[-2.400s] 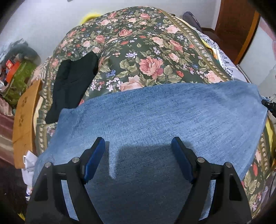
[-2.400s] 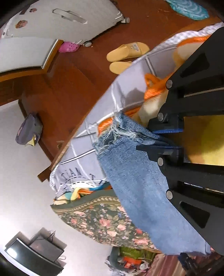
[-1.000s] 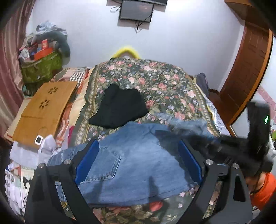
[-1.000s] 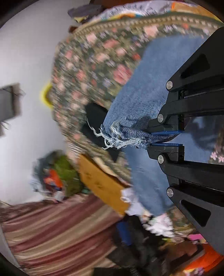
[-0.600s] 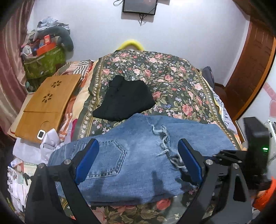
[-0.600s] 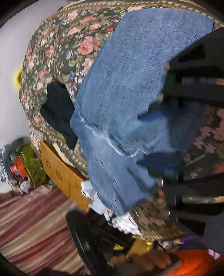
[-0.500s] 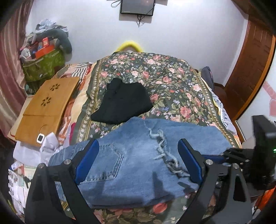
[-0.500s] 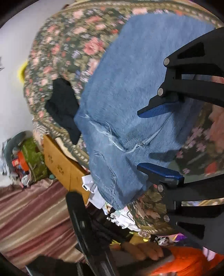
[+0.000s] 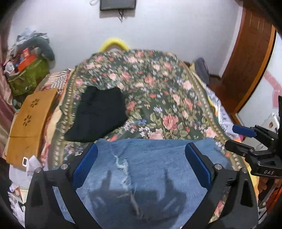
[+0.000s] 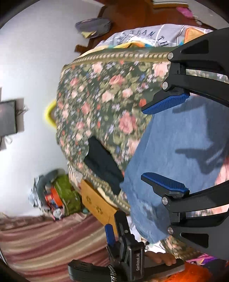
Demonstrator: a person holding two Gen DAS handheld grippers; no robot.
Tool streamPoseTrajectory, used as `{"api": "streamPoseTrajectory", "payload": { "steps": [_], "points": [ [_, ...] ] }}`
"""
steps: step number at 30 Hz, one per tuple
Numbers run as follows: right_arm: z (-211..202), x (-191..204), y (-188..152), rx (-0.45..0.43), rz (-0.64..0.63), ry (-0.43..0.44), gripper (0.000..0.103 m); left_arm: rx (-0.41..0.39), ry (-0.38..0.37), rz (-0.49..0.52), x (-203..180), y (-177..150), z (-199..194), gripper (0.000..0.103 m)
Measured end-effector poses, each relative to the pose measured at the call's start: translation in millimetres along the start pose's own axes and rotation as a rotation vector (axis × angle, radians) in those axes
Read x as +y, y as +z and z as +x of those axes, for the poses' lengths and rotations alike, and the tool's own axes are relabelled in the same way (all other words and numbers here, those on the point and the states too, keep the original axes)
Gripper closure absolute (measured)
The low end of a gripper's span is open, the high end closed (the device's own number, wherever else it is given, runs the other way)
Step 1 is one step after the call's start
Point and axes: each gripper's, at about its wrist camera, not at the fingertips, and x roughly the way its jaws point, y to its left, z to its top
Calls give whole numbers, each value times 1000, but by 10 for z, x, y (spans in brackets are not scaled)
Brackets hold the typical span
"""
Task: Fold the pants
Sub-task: 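Fold the hem over onto the jeans with the right gripper and release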
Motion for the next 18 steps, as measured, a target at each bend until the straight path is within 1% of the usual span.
{"api": "streamPoseTrajectory", "payload": {
  "steps": [3,5,6,8,9,10,11,14,18],
  "points": [
    [230,-146,-86,73,23,5,38,97,-7,19,-71,-5,353,3],
    [412,-208,-184,126,29,3,38,153,9,41,-99,-50,566,3],
    [496,-241,-236,154,31,7,38,172,31,61,-116,-79,664,3],
    [620,-318,-358,209,51,37,38,196,117,140,-141,-176,850,3],
    [672,-344,-417,229,59,47,38,209,149,163,-138,-223,910,3],
    [711,-350,-486,246,54,50,38,227,165,175,-117,-267,962,3],
    [722,-346,-533,256,43,55,38,243,163,177,-79,-320,997,3],
    [654,-327,-642,229,13,52,38,224,147,163,3,-395,943,2],
    [565,-374,-740,222,50,65,38,215,155,168,18,-455,837,2]
  ]
}}
